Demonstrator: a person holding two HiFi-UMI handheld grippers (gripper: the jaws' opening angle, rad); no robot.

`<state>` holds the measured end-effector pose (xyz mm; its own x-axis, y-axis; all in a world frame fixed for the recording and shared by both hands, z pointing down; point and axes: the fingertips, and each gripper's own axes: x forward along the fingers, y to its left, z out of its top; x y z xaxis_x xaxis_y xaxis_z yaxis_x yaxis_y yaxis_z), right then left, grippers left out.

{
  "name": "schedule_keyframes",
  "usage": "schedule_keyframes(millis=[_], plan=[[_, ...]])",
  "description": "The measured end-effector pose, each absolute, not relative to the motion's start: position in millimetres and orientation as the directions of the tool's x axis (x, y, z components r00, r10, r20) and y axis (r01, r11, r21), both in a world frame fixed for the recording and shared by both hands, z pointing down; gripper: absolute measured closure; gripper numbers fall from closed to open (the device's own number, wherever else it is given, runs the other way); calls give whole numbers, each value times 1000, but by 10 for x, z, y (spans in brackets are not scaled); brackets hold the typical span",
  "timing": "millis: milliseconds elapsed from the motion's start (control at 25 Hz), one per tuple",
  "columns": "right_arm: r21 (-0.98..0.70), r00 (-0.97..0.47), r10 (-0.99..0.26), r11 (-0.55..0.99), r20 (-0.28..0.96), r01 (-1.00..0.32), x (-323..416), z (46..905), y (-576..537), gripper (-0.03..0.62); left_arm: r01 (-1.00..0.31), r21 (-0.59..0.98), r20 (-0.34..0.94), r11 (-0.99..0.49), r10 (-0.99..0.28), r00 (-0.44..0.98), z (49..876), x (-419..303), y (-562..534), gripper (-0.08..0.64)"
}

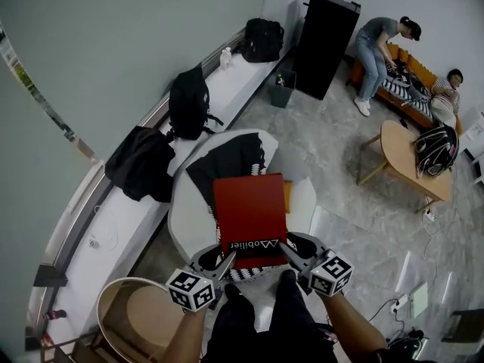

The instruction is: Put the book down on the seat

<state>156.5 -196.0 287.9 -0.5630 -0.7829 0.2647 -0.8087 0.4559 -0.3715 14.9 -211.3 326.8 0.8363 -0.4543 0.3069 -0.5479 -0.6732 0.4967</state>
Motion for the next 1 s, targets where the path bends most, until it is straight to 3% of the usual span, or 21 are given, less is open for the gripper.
schedule_keyframes(millis=[520,1000], plan=[[-462,-680,-637,511,362,-725,1977,4205,-2194,456,-674,562,419,-480,-537,732,4493,532,-2113,402],[-508,-746,-515,548,422,-665,2154,5349,-2345,456,-734,562,526,-380,-521,672,5600,740,-2107,402]])
